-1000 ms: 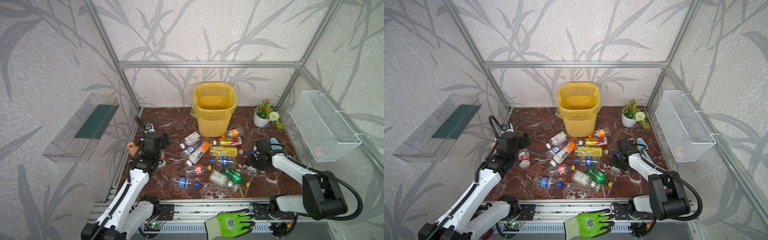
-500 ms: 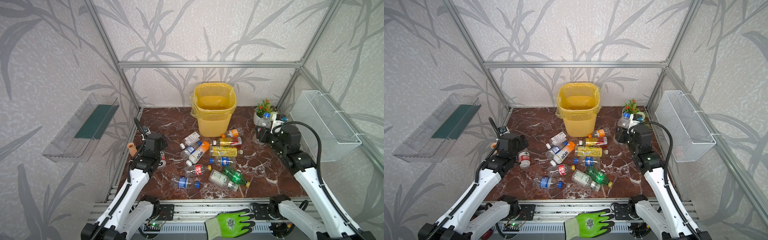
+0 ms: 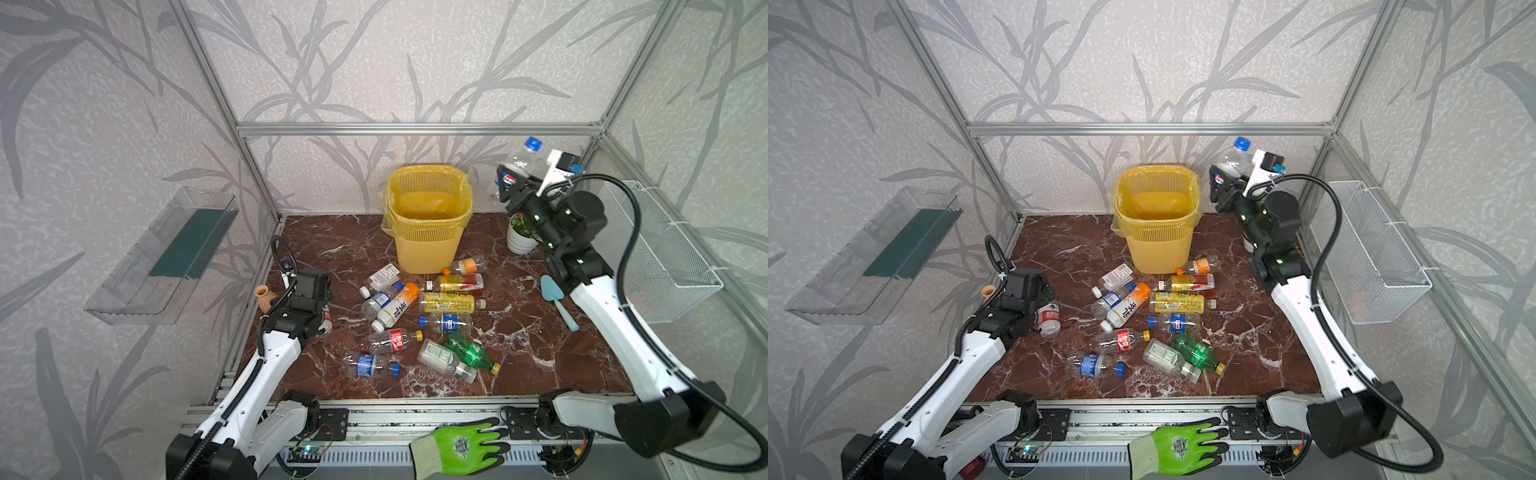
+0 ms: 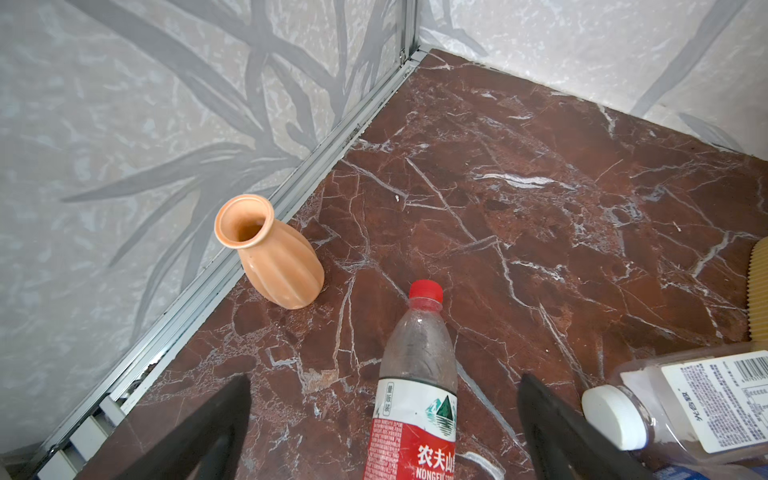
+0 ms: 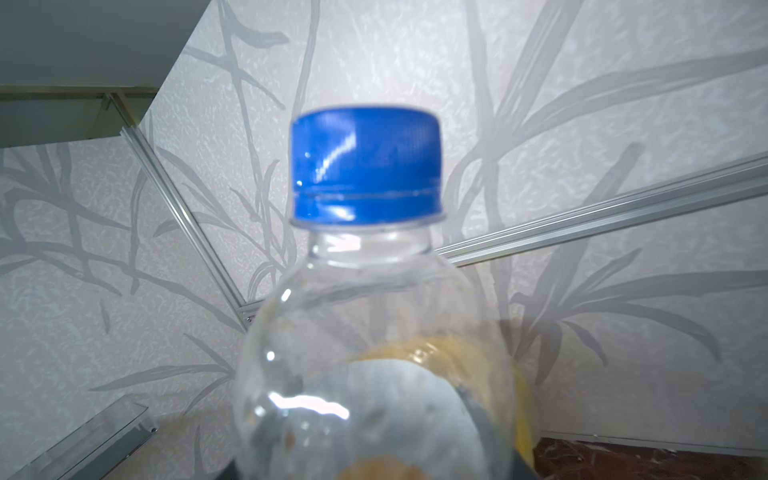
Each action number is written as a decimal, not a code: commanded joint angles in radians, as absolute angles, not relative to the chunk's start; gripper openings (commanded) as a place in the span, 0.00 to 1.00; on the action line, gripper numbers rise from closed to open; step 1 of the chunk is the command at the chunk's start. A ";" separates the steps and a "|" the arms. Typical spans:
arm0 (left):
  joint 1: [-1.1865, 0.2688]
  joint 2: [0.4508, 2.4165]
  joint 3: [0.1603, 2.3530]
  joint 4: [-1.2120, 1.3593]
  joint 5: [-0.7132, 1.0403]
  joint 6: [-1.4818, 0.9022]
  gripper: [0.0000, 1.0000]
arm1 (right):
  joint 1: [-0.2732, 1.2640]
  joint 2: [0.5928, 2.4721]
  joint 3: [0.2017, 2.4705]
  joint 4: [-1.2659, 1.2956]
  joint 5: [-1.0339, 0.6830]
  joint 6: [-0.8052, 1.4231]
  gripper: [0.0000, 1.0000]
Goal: Throw the plastic bottles in the bin
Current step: 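Lift the blue-capped bottle with the right gripper and release it over the bin, then grasp the red-capped Nongfu Spring bottle with the left gripper while the right arm withdraws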
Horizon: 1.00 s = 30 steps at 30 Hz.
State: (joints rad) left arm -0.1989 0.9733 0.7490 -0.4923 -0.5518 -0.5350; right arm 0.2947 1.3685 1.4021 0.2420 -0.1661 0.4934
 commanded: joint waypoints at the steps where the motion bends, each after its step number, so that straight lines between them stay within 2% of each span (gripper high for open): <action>1: -0.198 0.996 0.787 -0.555 -0.581 -0.596 0.99 | 0.352 1.598 1.588 0.127 -0.271 0.484 0.61; 4: -0.196 1.024 0.803 -0.582 -0.574 -0.614 0.99 | 0.367 1.768 1.796 -0.058 -0.264 0.408 0.74; 9: -0.193 1.054 0.823 -0.612 -0.566 -0.616 0.99 | 0.365 1.735 1.816 -0.043 -0.170 0.345 0.92; 12: -0.193 1.063 0.829 -0.648 -0.575 -0.636 0.99 | 0.365 1.647 1.780 -0.052 -0.139 0.307 0.94; 19: -0.195 1.092 0.829 -0.738 -0.533 -0.691 0.99 | 0.352 1.388 1.435 0.000 -0.056 0.258 0.97; 30: -0.182 1.254 0.789 -0.658 -0.378 -0.659 0.99 | 0.171 1.088 0.914 -0.085 -0.046 0.368 0.97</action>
State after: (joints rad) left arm -0.1925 1.2068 0.8013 -0.6727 -0.4324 -0.6556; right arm 0.1959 1.1572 0.9695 -0.0433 -0.0669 0.3325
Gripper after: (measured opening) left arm 0.992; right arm 0.965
